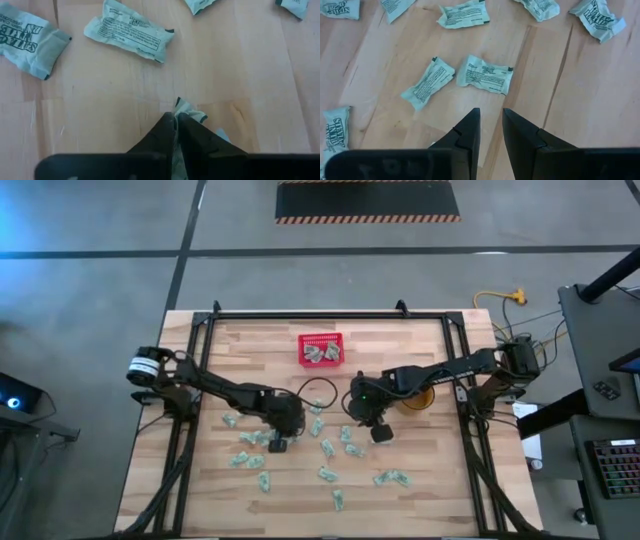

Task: Pick and place Stevia / Truvia into bins
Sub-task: Put the white stevia packet into the red bin

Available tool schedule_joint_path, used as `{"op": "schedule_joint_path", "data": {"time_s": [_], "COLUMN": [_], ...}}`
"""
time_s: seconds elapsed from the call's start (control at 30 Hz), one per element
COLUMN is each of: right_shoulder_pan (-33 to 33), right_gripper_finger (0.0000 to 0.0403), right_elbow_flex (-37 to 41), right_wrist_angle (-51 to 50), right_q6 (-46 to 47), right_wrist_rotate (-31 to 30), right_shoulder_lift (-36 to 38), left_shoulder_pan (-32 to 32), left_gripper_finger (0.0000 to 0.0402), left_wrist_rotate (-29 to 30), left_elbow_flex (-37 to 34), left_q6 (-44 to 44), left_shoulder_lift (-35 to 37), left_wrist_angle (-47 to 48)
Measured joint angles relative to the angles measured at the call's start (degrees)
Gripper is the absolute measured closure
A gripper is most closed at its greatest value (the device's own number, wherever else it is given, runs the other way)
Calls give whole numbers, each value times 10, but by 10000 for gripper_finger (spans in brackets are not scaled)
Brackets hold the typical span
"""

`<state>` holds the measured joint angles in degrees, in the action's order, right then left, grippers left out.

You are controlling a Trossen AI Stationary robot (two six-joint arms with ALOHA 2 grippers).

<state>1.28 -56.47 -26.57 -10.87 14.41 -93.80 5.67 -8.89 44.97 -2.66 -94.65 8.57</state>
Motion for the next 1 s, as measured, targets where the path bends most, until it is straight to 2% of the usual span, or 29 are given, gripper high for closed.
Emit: {"op": "schedule_joint_path", "data": {"time_s": [0.13, 0.3, 0.4, 0.53, 0.67, 0.83, 1.0], "right_shoulder_pan": [0, 0, 0, 0, 0, 0, 0], "right_gripper_finger": [335, 332, 335, 339, 338, 339, 337], "right_elbow_flex": [0, 0, 0, 0, 0, 0, 0], "right_wrist_angle": [0, 1, 1, 2, 4, 4, 6], "right_q6": [0, -1, -2, -2, -2, -2, -2], "right_wrist_rotate": [0, 0, 0, 0, -1, -2, -11], "right_shoulder_lift": [0, 0, 0, 0, 0, 0, 0], "left_shoulder_pan": [0, 0, 0, 0, -5, -39, -94], "left_gripper_finger": [394, 399, 401, 401, 401, 401, 401], "left_wrist_rotate": [25, 124, 207, 350, 464, 483, 483], "left_elbow_flex": [0, 9, 22, 40, 47, 45, 47], "left_q6": [5, 39, 65, 114, 209, 333, 362], "left_shoulder_lift": [1, 10, 19, 23, 25, 22, 22], "left_wrist_angle": [-1, 4, 1, -10, -86, -216, -272]}}
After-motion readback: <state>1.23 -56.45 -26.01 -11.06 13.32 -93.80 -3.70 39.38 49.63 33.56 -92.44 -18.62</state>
